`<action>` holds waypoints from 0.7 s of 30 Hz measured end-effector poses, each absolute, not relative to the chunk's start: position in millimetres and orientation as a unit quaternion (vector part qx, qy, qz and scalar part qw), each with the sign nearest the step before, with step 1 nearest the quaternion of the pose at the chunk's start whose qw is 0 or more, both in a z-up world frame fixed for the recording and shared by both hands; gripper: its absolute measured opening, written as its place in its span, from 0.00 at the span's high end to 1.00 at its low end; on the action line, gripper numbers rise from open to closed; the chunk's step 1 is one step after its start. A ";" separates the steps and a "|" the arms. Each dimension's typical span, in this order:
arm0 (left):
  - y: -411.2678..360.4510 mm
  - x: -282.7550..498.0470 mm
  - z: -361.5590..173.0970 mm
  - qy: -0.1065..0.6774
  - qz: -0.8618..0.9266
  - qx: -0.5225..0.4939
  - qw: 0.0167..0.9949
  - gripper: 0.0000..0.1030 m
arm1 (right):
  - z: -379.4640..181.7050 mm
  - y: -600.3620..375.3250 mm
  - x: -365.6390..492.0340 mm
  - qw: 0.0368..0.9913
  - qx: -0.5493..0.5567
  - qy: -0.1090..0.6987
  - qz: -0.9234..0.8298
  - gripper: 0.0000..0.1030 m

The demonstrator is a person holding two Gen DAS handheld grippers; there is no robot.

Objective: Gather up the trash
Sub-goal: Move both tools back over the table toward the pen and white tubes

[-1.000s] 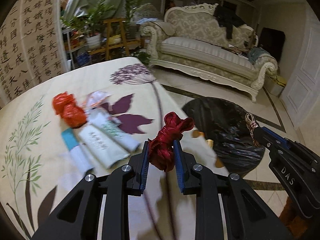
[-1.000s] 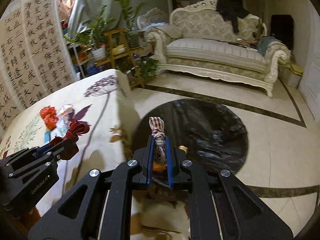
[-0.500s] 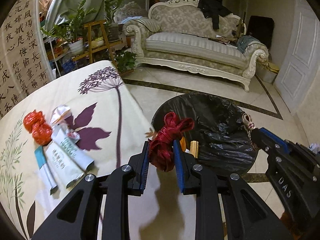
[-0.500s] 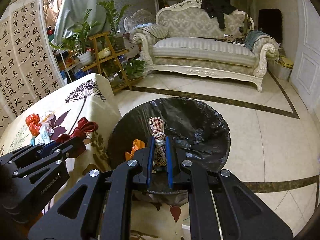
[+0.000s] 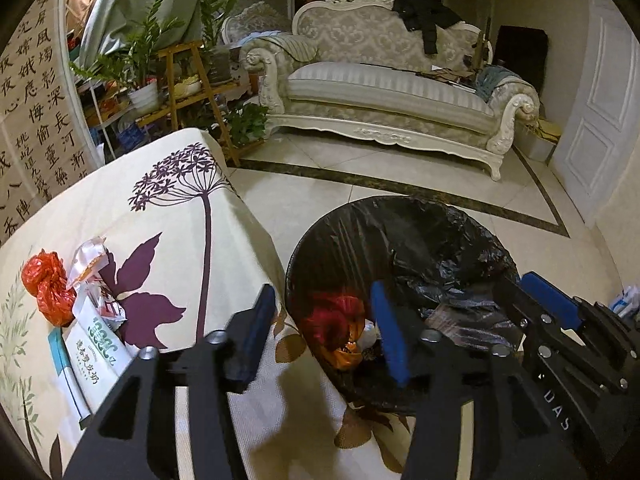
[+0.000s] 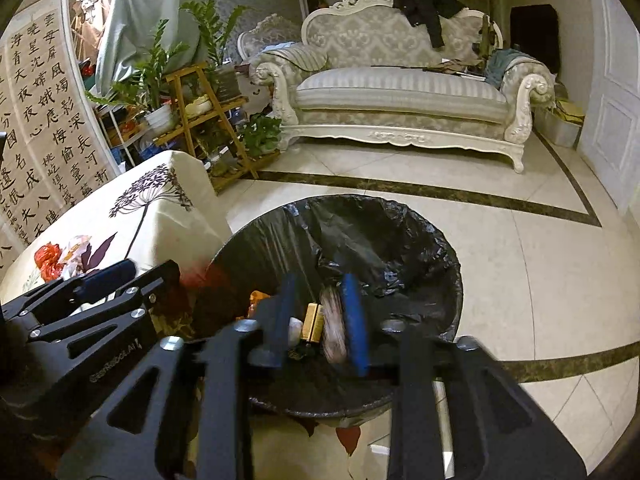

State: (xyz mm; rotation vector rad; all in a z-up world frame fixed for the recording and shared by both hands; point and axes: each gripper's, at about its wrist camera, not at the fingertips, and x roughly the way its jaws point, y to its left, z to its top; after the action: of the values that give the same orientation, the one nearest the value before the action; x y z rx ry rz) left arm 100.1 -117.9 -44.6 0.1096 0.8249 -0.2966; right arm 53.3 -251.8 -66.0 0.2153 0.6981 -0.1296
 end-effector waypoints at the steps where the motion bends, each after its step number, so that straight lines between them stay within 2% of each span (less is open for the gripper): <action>1: -117.7 100.8 -44.7 0.401 -0.144 0.052 0.903 0.49 | -67.2 -253.0 53.7 0.931 0.107 0.342 -0.065 0.70; 3: -117.3 101.1 -45.2 0.405 -0.143 0.048 0.902 0.47 | -68.5 -255.1 53.5 0.930 0.111 0.344 -0.068 0.69; 7: -112.1 99.1 -41.8 0.404 -0.138 0.042 0.903 0.40 | -69.0 -257.1 51.4 0.929 0.114 0.344 -0.073 0.57; 11: -102.1 93.1 -38.0 0.402 -0.127 0.038 0.906 0.36 | -67.0 -252.9 48.3 0.930 0.112 0.344 -0.070 0.50; 21: -56.8 70.1 -29.1 0.397 -0.085 0.020 0.914 0.34 | -59.7 -218.8 46.5 0.933 0.097 0.346 -0.033 0.48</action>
State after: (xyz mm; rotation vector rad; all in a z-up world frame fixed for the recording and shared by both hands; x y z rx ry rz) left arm 70.1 -56.8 -29.1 0.0404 0.8176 -0.1745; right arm 46.5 -218.8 -59.7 0.1991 0.7072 -0.0681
